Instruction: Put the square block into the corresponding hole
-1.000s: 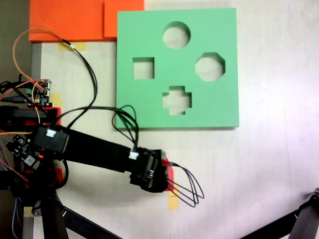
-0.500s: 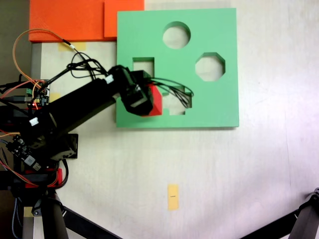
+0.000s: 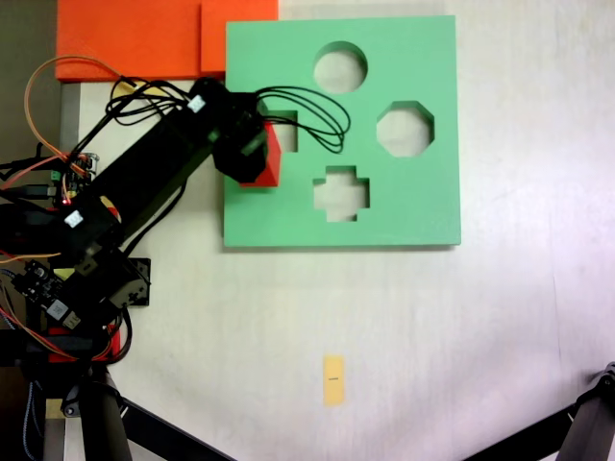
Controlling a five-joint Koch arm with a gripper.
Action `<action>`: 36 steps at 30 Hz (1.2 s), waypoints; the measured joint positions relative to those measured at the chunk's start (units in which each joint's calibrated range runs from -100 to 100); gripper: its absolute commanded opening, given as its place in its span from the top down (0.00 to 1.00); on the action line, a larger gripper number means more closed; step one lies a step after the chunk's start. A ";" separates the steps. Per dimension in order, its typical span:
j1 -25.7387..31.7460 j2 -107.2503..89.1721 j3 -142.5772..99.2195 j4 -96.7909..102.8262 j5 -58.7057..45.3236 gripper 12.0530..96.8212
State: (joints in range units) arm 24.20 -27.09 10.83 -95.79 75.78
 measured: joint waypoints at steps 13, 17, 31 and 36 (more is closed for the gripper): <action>1.51 16.83 16.66 0.00 1.17 0.80; 2.15 19.15 17.25 0.00 1.17 0.80; 2.44 24.62 18.52 -0.10 0.44 0.80; 2.49 26.95 19.40 -0.10 0.49 0.80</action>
State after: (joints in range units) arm 26.69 -0.14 30.23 -95.89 76.26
